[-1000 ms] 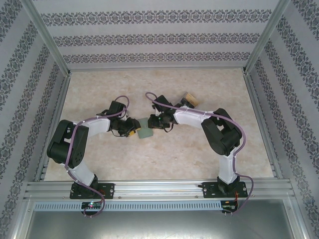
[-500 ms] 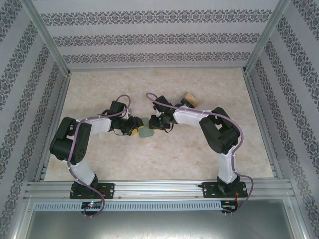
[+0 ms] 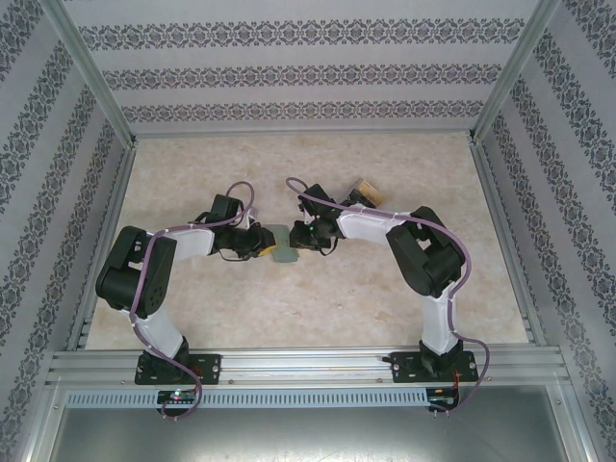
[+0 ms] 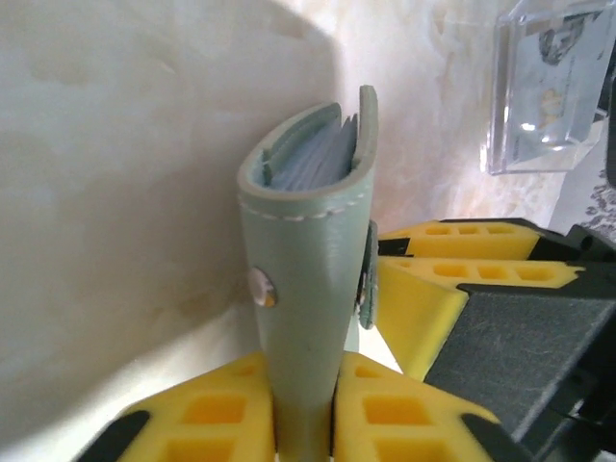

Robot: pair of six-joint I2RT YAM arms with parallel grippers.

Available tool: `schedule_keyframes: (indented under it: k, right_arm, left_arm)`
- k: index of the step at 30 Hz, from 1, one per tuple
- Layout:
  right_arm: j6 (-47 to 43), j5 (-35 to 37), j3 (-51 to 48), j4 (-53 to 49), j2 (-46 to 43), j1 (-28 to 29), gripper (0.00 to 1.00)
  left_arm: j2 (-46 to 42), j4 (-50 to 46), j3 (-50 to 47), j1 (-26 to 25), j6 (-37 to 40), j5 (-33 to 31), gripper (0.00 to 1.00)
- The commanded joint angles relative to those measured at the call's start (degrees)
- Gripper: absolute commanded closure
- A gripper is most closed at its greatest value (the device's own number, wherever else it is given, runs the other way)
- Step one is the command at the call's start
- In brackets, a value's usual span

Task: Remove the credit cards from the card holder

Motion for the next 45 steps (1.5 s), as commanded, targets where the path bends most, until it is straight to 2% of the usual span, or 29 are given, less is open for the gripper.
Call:
schedule_keyframes:
  k: [1, 5, 11, 21, 27, 39, 45]
  right_arm:
    - [-0.2, 0.4, -2.1, 3.0, -5.0, -1.1, 0.69]
    - [-1.1, 0.2, -3.7, 6.1, -8.5, -1.5, 0.64]
    - [-1.6, -5.2, -0.8, 6.6, -7.2, -0.8, 0.61]
    - [-1.2, -4.0, 1.7, 3.8, -4.2, -0.2, 0.69]
    - [-1.6, -3.8, 3.1, 2.0, -2.4, 0.2, 0.69]
    - [-4.0, 0.9, 5.6, -3.1, -0.8, 1.9, 0.68]
    - [-4.1, 5.8, 6.5, -6.2, -0.2, 2.2, 0.74]
  left_arm:
    - [0.3, -0.7, 1.8, 0.3, 3.5, 0.3, 0.92]
    - [0.0, -1.5, 3.2, 0.4, 4.9, 0.4, 1.00]
    - [-0.8, -2.8, 4.8, 0.3, 6.7, 1.9, 1.00]
    - [-1.5, -3.5, 5.1, -0.2, 7.4, 2.9, 1.00]
    - [-1.1, -3.4, 5.7, -0.6, 7.3, 3.3, 1.00]
    - [-0.9, -3.1, 5.8, -0.8, 7.0, 3.6, 1.00]
    - [-0.9, -4.0, 6.0, -0.8, 7.6, 3.3, 1.00]
